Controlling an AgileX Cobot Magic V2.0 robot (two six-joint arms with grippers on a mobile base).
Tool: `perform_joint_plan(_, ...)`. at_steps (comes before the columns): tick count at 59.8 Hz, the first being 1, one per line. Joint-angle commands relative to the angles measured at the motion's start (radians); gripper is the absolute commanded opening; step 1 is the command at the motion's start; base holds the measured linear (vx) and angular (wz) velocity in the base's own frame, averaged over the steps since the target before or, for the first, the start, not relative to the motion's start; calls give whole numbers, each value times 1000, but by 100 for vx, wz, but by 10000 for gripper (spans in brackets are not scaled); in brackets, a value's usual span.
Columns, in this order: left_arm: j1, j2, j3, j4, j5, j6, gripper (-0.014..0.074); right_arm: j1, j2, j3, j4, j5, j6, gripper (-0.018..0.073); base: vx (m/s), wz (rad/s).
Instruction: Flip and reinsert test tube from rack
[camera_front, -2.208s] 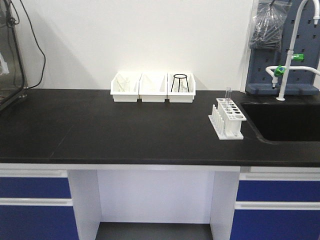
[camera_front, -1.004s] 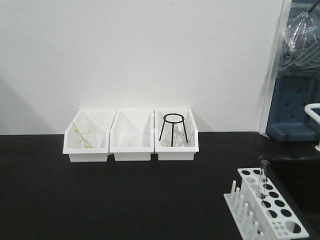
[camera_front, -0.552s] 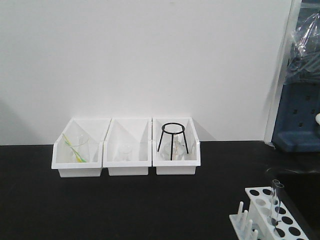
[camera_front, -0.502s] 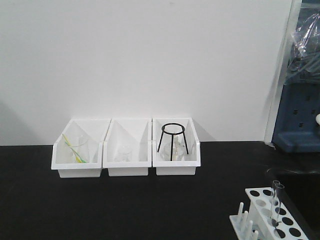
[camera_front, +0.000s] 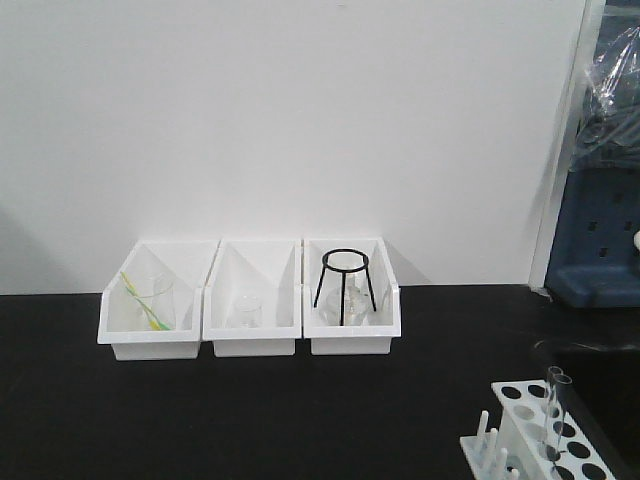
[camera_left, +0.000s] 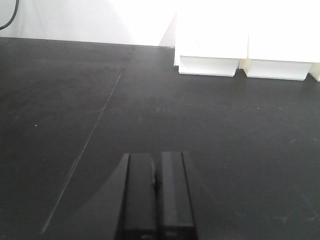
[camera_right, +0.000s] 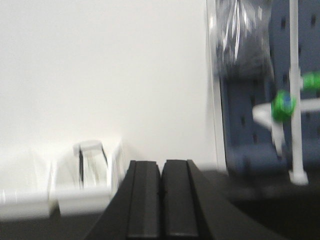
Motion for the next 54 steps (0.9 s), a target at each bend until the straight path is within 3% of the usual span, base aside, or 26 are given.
perform_joint_plan(1,-4,-3,2,-4,-83,0,-6,-1,86,-156,3,-151,-65,-12,0,2)
perform_joint_plan(9,-4,-3,2,-4,-83,0,-6,-1,373,-335,4,-210,-172,-12,1,1)
perform_joint_plan(18,-4,-3,2,-4,-83,0,-6,-1,687,-451,-9,-307,-176,-12,0,0)
perform_joint_plan(33,-4,-3,2,-4,-83,0,-6,0,907,-478,-16,-464,-173,27,0,0)
perform_joint_plan(42,-4,-3,2,-4,-83,0,-6,0,920,-478,-15,-459,-173,153,0,0)
perform_joint_plan(54,-4,-3,2,-4,-83,0,-6,0,920,-478,-14,-461,-173,455,0,0)
